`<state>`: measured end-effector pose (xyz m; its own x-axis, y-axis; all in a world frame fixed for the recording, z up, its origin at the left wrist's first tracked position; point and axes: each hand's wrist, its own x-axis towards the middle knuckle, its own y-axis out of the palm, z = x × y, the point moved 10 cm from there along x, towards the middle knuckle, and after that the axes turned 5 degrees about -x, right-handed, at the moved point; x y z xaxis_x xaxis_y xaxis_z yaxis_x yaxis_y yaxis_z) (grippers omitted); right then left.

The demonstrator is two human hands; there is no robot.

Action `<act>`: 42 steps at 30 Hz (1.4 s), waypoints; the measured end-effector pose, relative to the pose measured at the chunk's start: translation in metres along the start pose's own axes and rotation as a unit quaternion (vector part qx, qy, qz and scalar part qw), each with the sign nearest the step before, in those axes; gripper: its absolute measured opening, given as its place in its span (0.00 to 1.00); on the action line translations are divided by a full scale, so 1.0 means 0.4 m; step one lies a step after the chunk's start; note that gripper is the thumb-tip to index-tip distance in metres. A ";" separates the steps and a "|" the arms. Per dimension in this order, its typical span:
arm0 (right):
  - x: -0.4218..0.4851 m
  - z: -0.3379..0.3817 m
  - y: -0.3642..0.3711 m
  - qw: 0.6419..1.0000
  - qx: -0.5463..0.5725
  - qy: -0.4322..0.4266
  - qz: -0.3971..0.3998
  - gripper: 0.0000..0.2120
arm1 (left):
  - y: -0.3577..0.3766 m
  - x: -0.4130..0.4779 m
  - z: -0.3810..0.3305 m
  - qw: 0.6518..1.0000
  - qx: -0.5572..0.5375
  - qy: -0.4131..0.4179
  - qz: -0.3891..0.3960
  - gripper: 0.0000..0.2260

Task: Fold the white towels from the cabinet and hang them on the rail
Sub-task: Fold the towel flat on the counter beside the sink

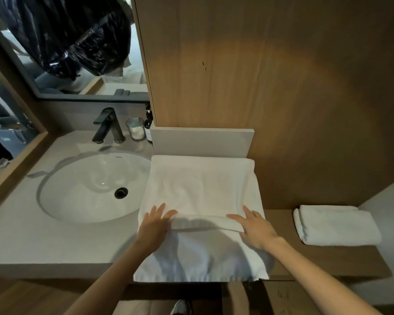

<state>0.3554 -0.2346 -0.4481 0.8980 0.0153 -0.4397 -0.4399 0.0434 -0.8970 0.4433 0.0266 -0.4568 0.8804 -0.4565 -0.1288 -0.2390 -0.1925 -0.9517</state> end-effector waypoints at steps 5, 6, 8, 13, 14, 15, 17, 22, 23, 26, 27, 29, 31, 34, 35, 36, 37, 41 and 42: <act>0.071 -0.020 -0.026 0.999 0.036 0.027 0.009 0.29 | -0.022 0.084 0.015 0.998 0.056 -0.001 0.013 0.26; 0.084 -0.024 -0.028 0.998 0.043 0.031 0.016 0.29 | -0.026 0.104 0.021 0.998 0.065 -0.003 0.022 0.26; 0.104 -0.028 -0.039 0.997 0.056 0.035 0.028 0.29 | -0.041 0.136 0.026 0.997 0.065 -0.002 0.029 0.25; 0.117 -0.049 -0.141 0.997 0.063 0.045 0.005 0.21 | -0.114 0.165 0.045 1.000 -0.005 0.017 0.020 0.23; 0.115 -0.057 -0.178 0.997 0.053 0.051 -0.025 0.20 | -0.144 0.168 0.056 1.000 -0.012 0.018 -0.001 0.22; 0.110 -0.066 -0.221 0.995 0.046 0.059 -0.061 0.20 | -0.179 0.174 0.066 1.000 -0.002 0.017 -0.019 0.22; 0.099 -0.078 -0.317 0.987 0.041 0.071 -0.140 0.20 | -0.264 0.196 0.081 0.998 -0.006 -0.001 -0.055 0.23; 0.043 -0.093 -0.585 0.931 0.125 0.047 -0.339 0.14 | -0.532 0.238 0.026 0.975 -0.049 0.002 -0.217 0.24; 0.031 -0.092 -0.628 0.922 0.137 0.035 -0.362 0.13 | -0.575 0.241 0.018 0.969 -0.052 -0.005 -0.242 0.23; -0.014 -0.092 -0.736 0.900 0.143 0.021 -0.412 0.12 | -0.693 0.238 -0.013 0.945 -0.095 -0.008 -0.312 0.19; -0.032 -0.092 -0.761 0.892 0.146 0.019 -0.427 0.12 | -0.724 0.234 -0.023 0.935 -0.127 -0.001 -0.331 0.19; -0.072 -0.091 -0.795 0.874 0.166 0.010 -0.456 0.12 | -0.767 0.215 -0.048 0.912 -0.202 0.027 -0.357 0.19; -0.117 -0.088 -0.800 0.854 0.217 -0.006 -0.474 0.12 | -0.780 0.178 -0.072 0.885 -0.273 0.062 -0.371 0.21; -0.171 -0.087 -0.749 0.836 0.279 -0.033 -0.472 0.12 | -0.740 0.088 -0.104 0.862 -0.330 0.093 -0.373 0.23; -0.180 -0.088 -0.717 0.836 0.286 -0.040 -0.466 0.12 | -0.711 0.056 -0.107 0.858 -0.342 0.097 -0.371 0.24; -0.187 -0.092 -0.681 0.838 0.293 -0.045 -0.457 0.12 | -0.679 0.024 -0.108 0.854 -0.351 0.099 -0.371 0.24; -0.191 -0.095 -0.641 0.840 0.302 -0.046 -0.447 0.11 | -0.644 -0.004 -0.106 0.853 -0.356 0.100 -0.369 0.23; -0.230 -0.075 -0.489 0.849 0.319 -0.053 -0.419 0.11 | -0.506 -0.108 -0.091 0.867 -0.339 0.105 -0.350 0.21; -0.244 -0.065 -0.452 0.857 0.305 -0.049 -0.413 0.11 | -0.478 -0.135 -0.090 0.873 -0.326 0.107 -0.348 0.21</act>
<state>0.3471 -0.2697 -0.2441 0.9111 -0.1901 0.3657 0.4034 0.5933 -0.6966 0.4267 0.0568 -0.2579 0.8258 -0.1705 0.5375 0.0787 -0.9091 -0.4092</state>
